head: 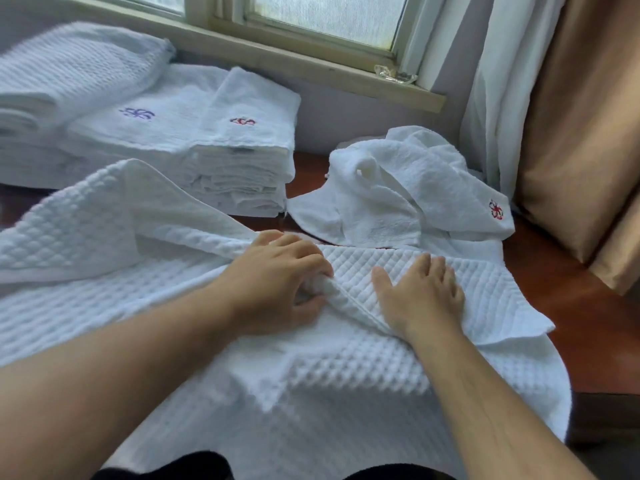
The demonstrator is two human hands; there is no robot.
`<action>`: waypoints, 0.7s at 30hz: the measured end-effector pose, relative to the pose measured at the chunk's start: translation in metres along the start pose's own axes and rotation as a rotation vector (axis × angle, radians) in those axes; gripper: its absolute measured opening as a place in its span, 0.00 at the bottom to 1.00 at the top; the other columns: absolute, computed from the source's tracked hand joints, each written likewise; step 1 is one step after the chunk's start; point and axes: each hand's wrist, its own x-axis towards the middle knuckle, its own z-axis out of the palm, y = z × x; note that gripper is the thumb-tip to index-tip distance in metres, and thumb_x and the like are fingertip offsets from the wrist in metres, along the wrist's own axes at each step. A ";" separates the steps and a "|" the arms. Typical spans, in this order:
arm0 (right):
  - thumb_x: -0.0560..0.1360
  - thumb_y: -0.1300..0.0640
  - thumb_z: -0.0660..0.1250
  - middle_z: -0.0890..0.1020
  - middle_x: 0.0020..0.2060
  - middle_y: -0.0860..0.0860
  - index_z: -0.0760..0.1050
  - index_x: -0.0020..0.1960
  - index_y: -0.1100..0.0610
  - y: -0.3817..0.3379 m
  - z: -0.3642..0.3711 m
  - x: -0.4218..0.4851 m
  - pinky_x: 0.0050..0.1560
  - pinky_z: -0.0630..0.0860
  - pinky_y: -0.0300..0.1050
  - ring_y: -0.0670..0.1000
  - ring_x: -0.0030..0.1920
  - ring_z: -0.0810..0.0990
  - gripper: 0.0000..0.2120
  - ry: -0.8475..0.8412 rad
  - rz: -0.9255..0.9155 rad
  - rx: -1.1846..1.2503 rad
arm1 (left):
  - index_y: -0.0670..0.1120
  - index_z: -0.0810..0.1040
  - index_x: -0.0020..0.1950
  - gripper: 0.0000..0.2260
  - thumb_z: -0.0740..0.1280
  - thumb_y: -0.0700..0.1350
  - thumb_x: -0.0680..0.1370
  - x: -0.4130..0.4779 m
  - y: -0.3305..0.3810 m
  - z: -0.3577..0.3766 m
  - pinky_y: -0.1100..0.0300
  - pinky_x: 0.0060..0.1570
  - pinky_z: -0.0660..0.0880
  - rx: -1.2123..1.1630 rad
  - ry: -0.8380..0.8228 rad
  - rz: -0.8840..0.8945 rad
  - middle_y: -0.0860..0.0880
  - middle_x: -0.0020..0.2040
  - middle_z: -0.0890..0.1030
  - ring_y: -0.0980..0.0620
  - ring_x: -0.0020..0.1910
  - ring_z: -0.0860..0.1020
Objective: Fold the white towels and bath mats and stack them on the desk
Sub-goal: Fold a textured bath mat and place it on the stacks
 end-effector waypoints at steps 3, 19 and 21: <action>0.77 0.31 0.52 0.58 0.78 0.58 0.59 0.78 0.57 -0.005 -0.002 0.003 0.77 0.52 0.62 0.60 0.78 0.53 0.39 0.134 -0.043 -0.048 | 0.57 0.78 0.62 0.18 0.66 0.60 0.74 0.011 -0.002 0.001 0.56 0.70 0.60 0.008 -0.030 0.009 0.59 0.62 0.78 0.55 0.66 0.72; 0.81 0.38 0.56 0.76 0.32 0.43 0.70 0.34 0.47 -0.170 0.007 -0.033 0.34 0.62 0.41 0.42 0.36 0.73 0.21 -0.129 -0.730 0.558 | 0.52 0.80 0.61 0.12 0.67 0.44 0.78 -0.105 -0.067 -0.063 0.59 0.65 0.69 -0.128 0.115 -0.629 0.56 0.59 0.77 0.55 0.60 0.75; 0.82 0.39 0.56 0.76 0.32 0.44 0.70 0.34 0.48 -0.178 0.017 -0.031 0.35 0.63 0.41 0.44 0.37 0.73 0.22 -0.145 -0.774 0.556 | 0.50 0.82 0.55 0.08 0.68 0.43 0.77 -0.118 -0.078 -0.070 0.56 0.60 0.71 -0.073 0.328 -0.723 0.55 0.53 0.78 0.53 0.54 0.76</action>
